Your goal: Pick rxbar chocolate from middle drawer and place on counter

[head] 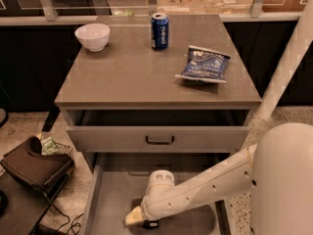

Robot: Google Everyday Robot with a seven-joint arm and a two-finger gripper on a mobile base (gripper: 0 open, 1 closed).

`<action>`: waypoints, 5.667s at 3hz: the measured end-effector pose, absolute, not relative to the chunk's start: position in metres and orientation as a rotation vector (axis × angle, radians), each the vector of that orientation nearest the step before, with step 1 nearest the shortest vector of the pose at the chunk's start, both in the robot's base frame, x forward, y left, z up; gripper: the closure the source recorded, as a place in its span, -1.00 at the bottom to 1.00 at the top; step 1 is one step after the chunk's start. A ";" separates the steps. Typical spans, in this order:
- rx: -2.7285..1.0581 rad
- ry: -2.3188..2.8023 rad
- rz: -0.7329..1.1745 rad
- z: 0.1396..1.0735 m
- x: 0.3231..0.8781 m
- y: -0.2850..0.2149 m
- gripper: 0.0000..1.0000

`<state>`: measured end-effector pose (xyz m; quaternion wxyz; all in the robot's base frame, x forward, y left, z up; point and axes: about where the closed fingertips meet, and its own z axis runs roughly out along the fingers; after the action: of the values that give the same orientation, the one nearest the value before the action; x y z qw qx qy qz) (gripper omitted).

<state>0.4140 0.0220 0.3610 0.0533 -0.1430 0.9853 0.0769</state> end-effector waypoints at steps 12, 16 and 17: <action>-0.187 3.099 0.144 0.352 0.429 0.031 1.00; -0.473 2.952 0.330 0.424 0.417 0.043 1.00; -0.570 2.864 0.400 0.471 0.412 0.044 1.00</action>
Offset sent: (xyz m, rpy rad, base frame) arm 0.0249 -0.0029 -0.0069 0.0514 -0.0027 -0.2111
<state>0.4120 0.0445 0.4706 0.0967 -0.1926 0.9671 0.1350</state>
